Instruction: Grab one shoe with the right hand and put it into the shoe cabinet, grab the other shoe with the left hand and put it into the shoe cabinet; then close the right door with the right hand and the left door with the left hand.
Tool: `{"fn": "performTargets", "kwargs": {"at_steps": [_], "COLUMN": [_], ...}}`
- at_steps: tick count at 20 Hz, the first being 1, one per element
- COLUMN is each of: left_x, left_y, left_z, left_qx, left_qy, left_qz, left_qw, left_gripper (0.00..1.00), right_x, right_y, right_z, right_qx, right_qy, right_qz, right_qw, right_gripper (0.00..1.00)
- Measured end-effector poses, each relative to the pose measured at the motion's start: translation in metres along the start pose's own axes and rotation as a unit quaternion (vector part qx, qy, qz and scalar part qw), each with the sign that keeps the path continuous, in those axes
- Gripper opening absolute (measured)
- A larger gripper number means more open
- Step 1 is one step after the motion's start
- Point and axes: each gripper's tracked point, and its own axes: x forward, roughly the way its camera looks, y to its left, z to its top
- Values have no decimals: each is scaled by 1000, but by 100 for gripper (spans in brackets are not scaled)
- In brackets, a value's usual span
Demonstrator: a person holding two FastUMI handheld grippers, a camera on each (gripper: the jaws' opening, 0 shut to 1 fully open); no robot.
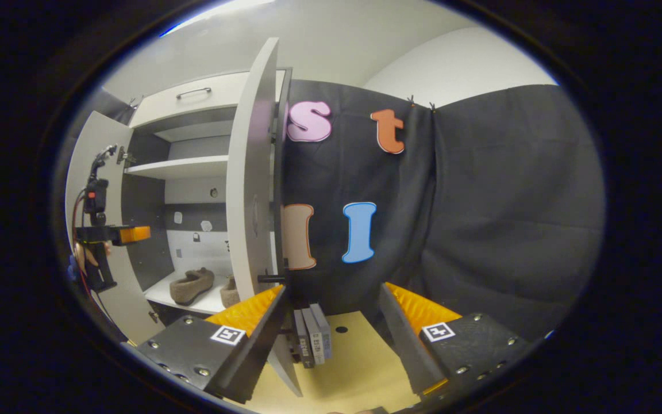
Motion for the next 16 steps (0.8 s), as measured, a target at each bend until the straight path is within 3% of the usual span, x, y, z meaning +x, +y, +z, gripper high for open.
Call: {"fn": "performTargets", "kwargs": {"at_steps": [2,4,7,8,9,16], "left_x": [-16,-31,-48,-55,-59,-87], "left_y": [1,4,14,16,17,16], "left_z": [14,19,23,21,20,8], "left_qx": [-4,-6,6,7,6,4], "left_qy": [-15,-19,-24,-23,-21,-9], "left_qz": [0,-3,7,9,9,8], "left_qw": [1000,1000,1000,1000,1000,1000], "left_gripper": [93,99,96,93,99,96], "right_x": [3,5,8,9,9,8], "right_y": [5,10,20,19,21,47], "right_z": [-2,-6,-11,-11,-10,-11], "right_qx": [1,1,-1,-3,-4,6], "right_qy": [2,7,14,11,11,13], "right_qz": [9,18,31,32,36,89], "right_qw": [1000,1000,999,999,999,996], "right_gripper": [96,96,94,93,96,93]}}
